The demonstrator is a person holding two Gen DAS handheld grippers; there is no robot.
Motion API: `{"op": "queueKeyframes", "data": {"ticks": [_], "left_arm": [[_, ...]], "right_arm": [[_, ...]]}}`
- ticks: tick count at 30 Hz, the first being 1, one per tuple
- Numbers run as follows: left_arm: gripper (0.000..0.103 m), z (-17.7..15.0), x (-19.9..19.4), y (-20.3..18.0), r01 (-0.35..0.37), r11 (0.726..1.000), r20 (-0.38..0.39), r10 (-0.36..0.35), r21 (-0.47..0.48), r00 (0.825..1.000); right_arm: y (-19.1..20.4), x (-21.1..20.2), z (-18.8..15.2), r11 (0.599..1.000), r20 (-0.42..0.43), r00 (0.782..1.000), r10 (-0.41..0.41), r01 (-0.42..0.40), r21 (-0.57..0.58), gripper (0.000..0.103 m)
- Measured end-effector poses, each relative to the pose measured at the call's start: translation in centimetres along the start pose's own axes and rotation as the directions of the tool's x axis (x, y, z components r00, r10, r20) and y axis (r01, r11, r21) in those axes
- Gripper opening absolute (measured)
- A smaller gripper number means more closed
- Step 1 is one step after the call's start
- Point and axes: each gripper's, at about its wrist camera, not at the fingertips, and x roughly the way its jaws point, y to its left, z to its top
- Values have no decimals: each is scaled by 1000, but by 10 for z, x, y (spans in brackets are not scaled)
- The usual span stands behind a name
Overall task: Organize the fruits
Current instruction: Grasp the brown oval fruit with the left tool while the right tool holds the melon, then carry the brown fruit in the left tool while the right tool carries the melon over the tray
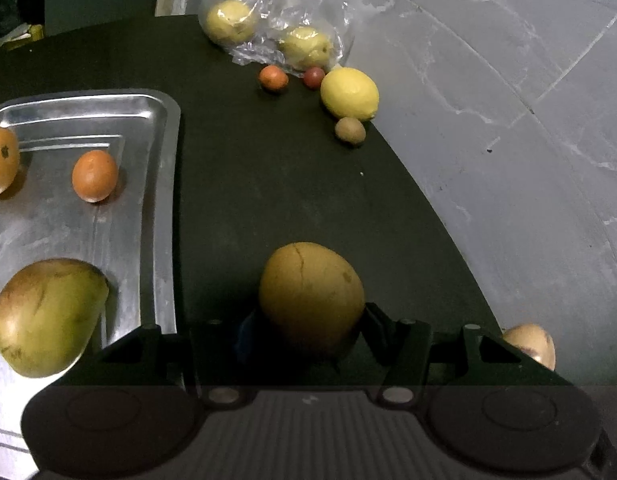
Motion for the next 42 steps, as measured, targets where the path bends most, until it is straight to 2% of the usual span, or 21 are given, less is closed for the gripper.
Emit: {"op": "queueKeyframes", "data": {"ticks": [13,17,28,32,36,42], "left_arm": [[61,8,3,3,2,1000,25,-2,-12,1000],[61,4,0,4,-3,1000,32,3,-20,999],[60,-22,-30,22,54,997,28,-52,-57,998],[60,-23,-46,36,79,989,65,-71,-126,995],[60,-24,-66,50,94,984,120,-76,-154,990],[60,-30,-96,81,89,976,175,-53,-200,983]], "right_arm": [[8,-10,-5,999,-25,999,41,-42,-34,52],[11,-14,-6,997,-33,998,53,-55,-49,52],[25,-20,-4,993,-45,995,92,-95,-73,52],[38,-22,-4,987,-53,992,113,-118,-106,52],[54,-25,-4,978,-60,988,141,-148,-146,52],[85,-33,-6,956,-69,977,202,-212,-201,52]]}}
